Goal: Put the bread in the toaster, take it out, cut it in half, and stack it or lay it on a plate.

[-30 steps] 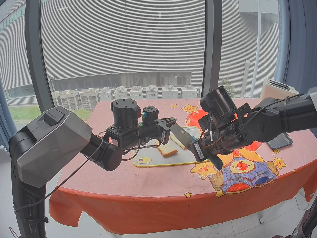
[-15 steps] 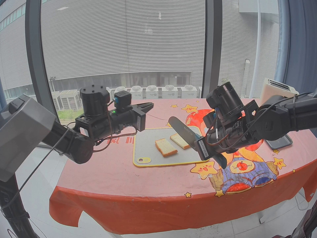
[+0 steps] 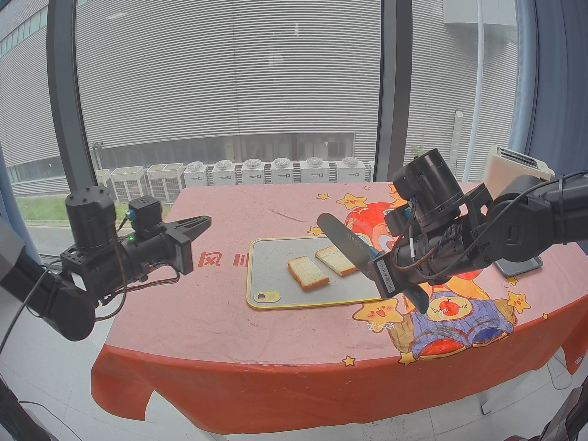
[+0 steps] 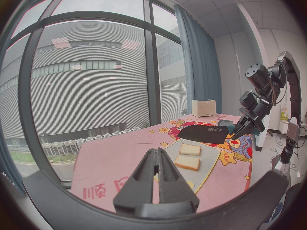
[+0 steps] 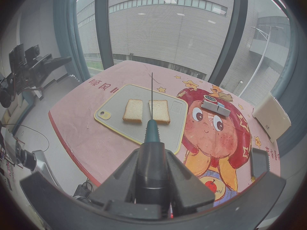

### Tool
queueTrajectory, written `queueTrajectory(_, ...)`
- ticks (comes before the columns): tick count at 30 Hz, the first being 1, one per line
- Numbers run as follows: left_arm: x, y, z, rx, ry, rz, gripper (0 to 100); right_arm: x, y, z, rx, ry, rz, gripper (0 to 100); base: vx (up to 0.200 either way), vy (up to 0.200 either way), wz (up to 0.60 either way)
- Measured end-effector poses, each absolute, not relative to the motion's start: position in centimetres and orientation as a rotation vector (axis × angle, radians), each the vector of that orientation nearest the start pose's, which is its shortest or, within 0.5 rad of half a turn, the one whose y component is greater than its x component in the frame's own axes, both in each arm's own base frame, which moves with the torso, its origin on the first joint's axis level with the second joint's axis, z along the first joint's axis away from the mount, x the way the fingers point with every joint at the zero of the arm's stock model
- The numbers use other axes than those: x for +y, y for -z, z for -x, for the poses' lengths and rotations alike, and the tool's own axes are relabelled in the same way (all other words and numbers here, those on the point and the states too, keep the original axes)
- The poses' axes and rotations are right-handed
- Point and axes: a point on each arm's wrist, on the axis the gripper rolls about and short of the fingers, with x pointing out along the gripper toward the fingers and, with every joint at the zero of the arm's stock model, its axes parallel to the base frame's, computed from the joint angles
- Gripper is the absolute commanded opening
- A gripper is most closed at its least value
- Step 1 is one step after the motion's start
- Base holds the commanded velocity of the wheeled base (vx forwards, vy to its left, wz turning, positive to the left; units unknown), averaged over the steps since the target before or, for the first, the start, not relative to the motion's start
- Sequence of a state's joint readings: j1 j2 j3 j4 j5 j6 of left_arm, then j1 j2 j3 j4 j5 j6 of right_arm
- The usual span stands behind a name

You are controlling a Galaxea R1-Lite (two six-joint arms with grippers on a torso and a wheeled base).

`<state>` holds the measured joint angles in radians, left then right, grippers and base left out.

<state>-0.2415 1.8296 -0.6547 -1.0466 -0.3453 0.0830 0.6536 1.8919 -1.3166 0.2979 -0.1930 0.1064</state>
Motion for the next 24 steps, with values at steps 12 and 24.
queueTrajectory(12, -6.7, -14.8, -27.4, 0.111, 0.565, -0.075, 0, 19.6, -17.5, -27.4, 0.832, -0.365, 0.263, 0, 0.000, 0.000, 0.00)
queueTrajectory(24, -6.7, -14.7, -27.1, 0.085, 0.565, -0.080, 0, 16.9, -19.0, -28.1, 0.798, -0.296, 0.219, 0, 0.000, 0.000, 0.00)
